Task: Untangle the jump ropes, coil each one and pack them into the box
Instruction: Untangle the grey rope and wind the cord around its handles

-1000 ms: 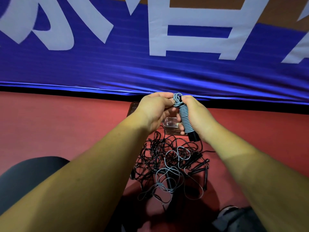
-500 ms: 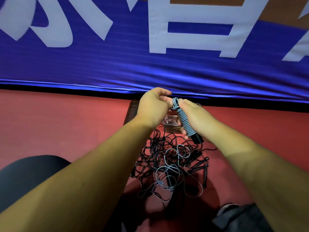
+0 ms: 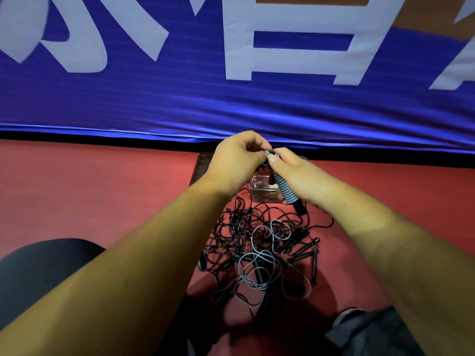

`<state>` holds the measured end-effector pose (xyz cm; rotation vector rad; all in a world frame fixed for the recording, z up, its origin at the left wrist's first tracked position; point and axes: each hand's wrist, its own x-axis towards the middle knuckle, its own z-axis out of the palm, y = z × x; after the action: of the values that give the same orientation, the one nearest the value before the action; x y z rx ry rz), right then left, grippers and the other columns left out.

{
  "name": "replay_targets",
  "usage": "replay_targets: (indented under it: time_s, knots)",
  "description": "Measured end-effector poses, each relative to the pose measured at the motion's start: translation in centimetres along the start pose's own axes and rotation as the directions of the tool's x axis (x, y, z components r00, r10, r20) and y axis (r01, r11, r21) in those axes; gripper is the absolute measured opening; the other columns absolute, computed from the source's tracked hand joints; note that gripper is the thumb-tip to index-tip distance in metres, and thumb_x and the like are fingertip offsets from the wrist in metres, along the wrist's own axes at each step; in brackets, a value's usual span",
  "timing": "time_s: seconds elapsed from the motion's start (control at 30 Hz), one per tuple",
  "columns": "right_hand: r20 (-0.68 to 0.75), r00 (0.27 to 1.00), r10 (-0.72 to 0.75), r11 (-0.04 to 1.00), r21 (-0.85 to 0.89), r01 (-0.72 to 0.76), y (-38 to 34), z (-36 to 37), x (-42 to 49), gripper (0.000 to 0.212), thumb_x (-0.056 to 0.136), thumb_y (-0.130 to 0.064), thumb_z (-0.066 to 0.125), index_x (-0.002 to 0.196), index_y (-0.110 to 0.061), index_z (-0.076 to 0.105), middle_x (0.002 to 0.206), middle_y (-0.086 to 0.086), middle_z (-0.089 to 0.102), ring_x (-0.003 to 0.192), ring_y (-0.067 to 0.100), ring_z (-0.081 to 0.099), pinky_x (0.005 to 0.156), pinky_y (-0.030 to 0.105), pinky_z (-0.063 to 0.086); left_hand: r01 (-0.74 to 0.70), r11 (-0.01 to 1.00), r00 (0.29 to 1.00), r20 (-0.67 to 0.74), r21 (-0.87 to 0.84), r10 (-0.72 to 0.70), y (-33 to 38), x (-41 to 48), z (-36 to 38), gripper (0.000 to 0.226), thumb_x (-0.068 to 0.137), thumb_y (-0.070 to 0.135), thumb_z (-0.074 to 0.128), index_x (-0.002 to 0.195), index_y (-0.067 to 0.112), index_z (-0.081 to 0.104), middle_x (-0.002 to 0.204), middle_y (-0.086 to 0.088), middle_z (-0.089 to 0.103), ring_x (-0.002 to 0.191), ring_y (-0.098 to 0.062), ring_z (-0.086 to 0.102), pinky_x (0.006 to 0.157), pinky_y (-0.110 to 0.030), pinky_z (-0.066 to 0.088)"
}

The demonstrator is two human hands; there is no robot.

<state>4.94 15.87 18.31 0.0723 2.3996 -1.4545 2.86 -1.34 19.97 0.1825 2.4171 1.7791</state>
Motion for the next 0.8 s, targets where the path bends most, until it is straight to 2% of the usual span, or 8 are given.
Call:
replay_targets:
  time_s: [0.07, 0.17, 0.2, 0.3, 0.43, 0.6, 0.7, 0.8]
  knots:
    - [-0.025, 1.000, -0.002, 0.994, 0.107, 0.004, -0.2, -0.2, 0.1, 0.022, 0.106, -0.057, 0.053, 0.117, -0.040, 0.061, 0.087, 0.005, 0.071, 0.061, 0.024, 0.068, 0.062, 0.043, 0.060, -0.039, 0.999, 0.999, -0.023, -0.006, 0.038, 0.3, 0.2, 0.0, 0.010, 0.091, 0.008, 0.070, 0.093, 0.017, 0.073, 0.089, -0.001, 0.075, 0.079, -0.018, 0.070, 0.082, -0.042, 0.060]
    - [-0.036, 0.999, -0.003, 0.978, 0.209, 0.010, -0.4, -0.5, 0.1, 0.018, 0.105, -0.053, 0.059, 0.109, -0.036, 0.064, 0.072, 0.000, 0.065, 0.057, 0.024, 0.058, 0.056, 0.033, 0.051, -0.078, 0.997, 0.993, -0.089, 0.027, 0.080, 1.0, 0.2, 0.3, 0.006, 0.096, 0.012, 0.068, 0.098, 0.018, 0.068, 0.090, 0.007, 0.070, 0.060, 0.001, 0.055, 0.065, -0.020, 0.046]
    - [-0.039, 0.999, -0.010, 0.981, 0.194, 0.018, -0.5, -0.6, 0.1, 0.016, 0.103, -0.054, 0.062, 0.106, -0.038, 0.065, 0.071, 0.000, 0.064, 0.057, 0.024, 0.058, 0.055, 0.032, 0.050, -0.074, 0.997, 0.991, -0.112, -0.011, 0.073, 1.2, 0.3, 0.3, 0.006, 0.097, 0.011, 0.067, 0.099, 0.018, 0.067, 0.091, 0.006, 0.071, 0.061, 0.000, 0.055, 0.066, -0.021, 0.048]
    - [-0.073, 0.997, -0.017, 0.991, 0.133, 0.027, -0.6, -0.7, 0.2, 0.016, 0.099, -0.056, 0.066, 0.099, -0.039, 0.066, 0.067, 0.000, 0.062, 0.049, 0.021, 0.055, 0.049, 0.029, 0.047, -0.087, 0.986, 0.987, -0.149, -0.145, 0.065, 1.5, 0.5, 0.7, 0.014, 0.098, 0.002, 0.061, 0.098, 0.016, 0.065, 0.096, -0.009, 0.074, 0.084, -0.013, 0.068, 0.086, -0.035, 0.056]
    - [-0.175, 0.983, -0.048, 0.998, 0.041, 0.056, -0.9, -0.6, 0.2, 0.028, 0.096, -0.061, 0.067, 0.102, -0.034, 0.068, 0.062, -0.005, 0.057, 0.045, 0.015, 0.050, 0.048, 0.026, 0.042, -0.146, 0.971, 0.970, -0.221, -0.189, 0.102, 2.9, 0.6, 1.0, 0.017, 0.096, -0.005, 0.059, 0.095, 0.010, 0.066, 0.092, -0.021, 0.073, 0.081, -0.019, 0.069, 0.076, -0.035, 0.059]
    - [-0.327, 0.935, -0.140, 0.990, -0.064, 0.126, -0.8, -0.7, 0.9, 0.039, 0.093, -0.069, 0.065, 0.099, -0.031, 0.068, 0.059, -0.012, 0.058, 0.049, 0.009, 0.051, 0.052, 0.027, 0.041, -0.219, 0.963, 0.945, -0.279, -0.155, 0.170, 5.0, 0.9, 0.7, 0.018, 0.092, -0.006, 0.062, 0.091, 0.010, 0.069, 0.083, -0.013, 0.075, 0.076, -0.025, 0.072, 0.075, -0.038, 0.063]
    - [-0.314, 0.941, -0.123, 0.991, -0.080, 0.103, -0.3, -0.3, 1.3, 0.045, 0.090, -0.076, 0.064, 0.100, -0.032, 0.066, 0.059, -0.011, 0.060, 0.052, 0.014, 0.054, 0.058, 0.032, 0.046, -0.185, 0.971, 0.948, -0.286, -0.150, 0.136, 4.7, 0.8, 0.7, 0.018, 0.093, -0.005, 0.062, 0.091, 0.011, 0.069, 0.085, -0.017, 0.072, 0.067, -0.016, 0.066, 0.068, -0.033, 0.060]
    - [-0.249, 0.967, -0.062, 0.997, -0.069, 0.046, 0.3, 0.2, 1.1, 0.046, 0.090, -0.076, 0.064, 0.097, -0.031, 0.062, 0.056, -0.011, 0.060, 0.050, 0.013, 0.057, 0.054, 0.034, 0.050, -0.102, 0.988, 0.965, -0.253, -0.116, 0.070, 3.6, 1.5, 0.5, 0.012, 0.093, 0.001, 0.065, 0.092, 0.013, 0.069, 0.081, -0.013, 0.072, 0.067, -0.018, 0.068, 0.075, -0.045, 0.064]
